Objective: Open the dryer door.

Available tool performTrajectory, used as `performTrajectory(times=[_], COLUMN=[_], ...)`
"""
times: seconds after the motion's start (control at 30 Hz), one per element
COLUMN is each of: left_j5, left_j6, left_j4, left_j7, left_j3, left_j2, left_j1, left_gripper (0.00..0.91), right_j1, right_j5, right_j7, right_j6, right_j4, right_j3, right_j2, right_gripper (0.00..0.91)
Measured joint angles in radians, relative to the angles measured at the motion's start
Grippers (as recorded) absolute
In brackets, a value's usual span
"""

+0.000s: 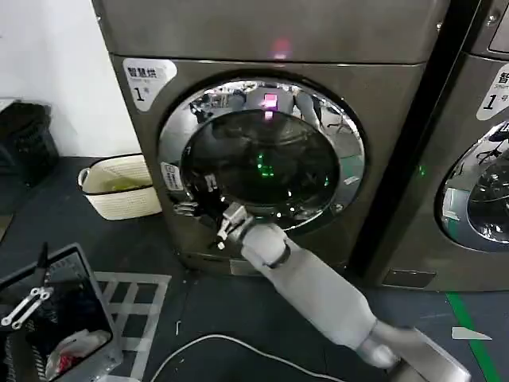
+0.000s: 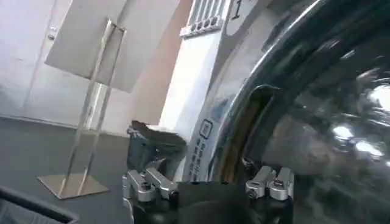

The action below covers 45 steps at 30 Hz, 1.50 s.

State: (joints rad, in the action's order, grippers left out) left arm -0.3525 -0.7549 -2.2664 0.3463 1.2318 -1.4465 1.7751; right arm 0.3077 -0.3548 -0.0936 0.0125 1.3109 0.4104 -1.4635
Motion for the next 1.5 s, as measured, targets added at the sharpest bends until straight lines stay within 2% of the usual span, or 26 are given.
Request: performTrajectory(times=[0.23,0.33,0.67,0.73,0.93,1.17,1.3,1.5], left_j5=[0.005,0.007,0.016,0.024,0.075,0.074,0.099,0.123], left_j6=[0.002,0.005,0.023,0.042,0.14,0.213,0.238,0.272], left_j4=[-0.002,-0.002,0.02,0.029,0.067,0.108,0.133,0.173], left_j7=[0.001,0.002,0.001,-0.008,-0.068,-0.107,-0.116,-0.143], left_j3=[0.002,0.0,-0.002,0.0,0.035,0.023,-0.013,-0.087], left_j2=[-0.002,-0.003,0.007,0.012,0.052,0.117,0.161,0.256], left_j1=[-0.003,-0.008,-0.031,-0.04,-0.08,-0.138,-0.179,-0.247], left_gripper=[0.907,0.907,0.907,0.907,0.907,0.907,0.907,0.907], right_j1=[-0.025,-0.032,-0.033,-0.027,-0.012,0.029,0.062,0.122], right_j5=[-0.005,-0.017,-0.106,-0.122,-0.213,-0.322,-0.374,-0.43], right_j7=[-0.087,-0.138,-0.328,-0.351,-0.454,-0.567,-0.692,-0.888], right_j6=[0.034,0.07,0.163,0.172,0.255,0.283,0.305,0.308], right_j4=[-0.063,-0.076,-0.039,-0.019,0.063,0.191,0.249,0.321], right_j3=[0.005,0.008,0.04,0.049,0.08,0.074,0.047,-0.016], right_j2=[-0.023,-0.018,0.038,0.056,0.136,0.258,0.33,0.424], right_gripper=[0.907,0.907,0.907,0.907,0.907,0.907,0.907,0.907])
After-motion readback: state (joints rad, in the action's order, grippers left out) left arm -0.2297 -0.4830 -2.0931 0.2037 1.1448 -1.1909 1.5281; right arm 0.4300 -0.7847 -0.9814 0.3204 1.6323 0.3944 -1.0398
